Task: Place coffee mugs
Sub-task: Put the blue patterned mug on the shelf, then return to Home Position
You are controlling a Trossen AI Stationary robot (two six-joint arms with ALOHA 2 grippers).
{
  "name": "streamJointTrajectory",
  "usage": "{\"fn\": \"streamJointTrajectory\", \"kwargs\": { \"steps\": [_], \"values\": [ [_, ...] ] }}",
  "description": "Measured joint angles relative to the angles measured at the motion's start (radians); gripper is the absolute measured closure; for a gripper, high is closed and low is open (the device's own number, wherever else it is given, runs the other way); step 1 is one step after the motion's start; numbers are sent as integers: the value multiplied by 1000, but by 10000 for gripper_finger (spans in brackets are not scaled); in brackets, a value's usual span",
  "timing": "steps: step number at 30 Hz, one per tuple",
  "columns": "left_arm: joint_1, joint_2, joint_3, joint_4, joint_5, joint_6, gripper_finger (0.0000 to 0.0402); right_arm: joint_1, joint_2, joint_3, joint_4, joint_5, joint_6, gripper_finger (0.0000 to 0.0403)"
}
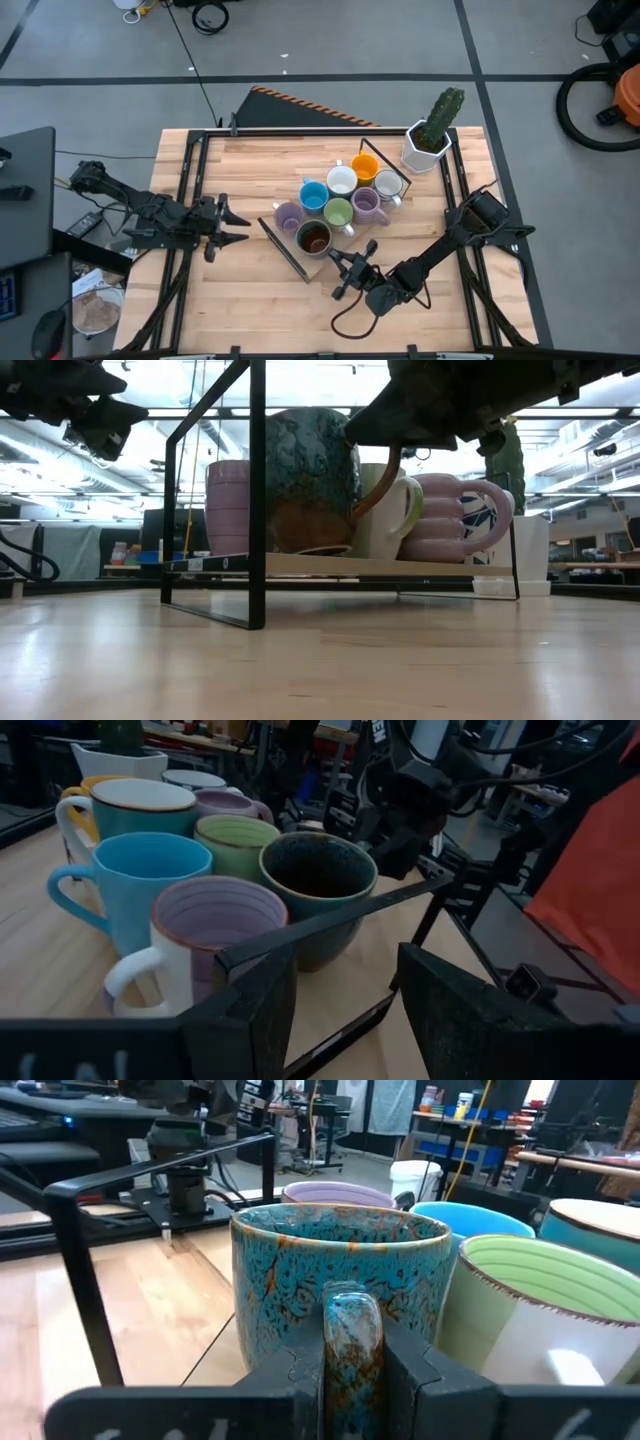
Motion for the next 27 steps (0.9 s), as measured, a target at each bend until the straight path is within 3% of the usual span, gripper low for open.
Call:
{"fn": "streamJointTrajectory", "kwargs": {
  "steps": [9, 20, 27],
  "values": [
    [0, 0, 0, 0, 68, -12, 221, -1, 0, 0, -10, -88, 41, 335],
    [0, 0, 0, -3, 90, -36, 221, 1, -23, 0, -36, -134, 48, 230],
    [0, -1, 0, -15, 117, -7, 221, 7, -151, 0, -248, -225, 167, 183]
  ]
}}
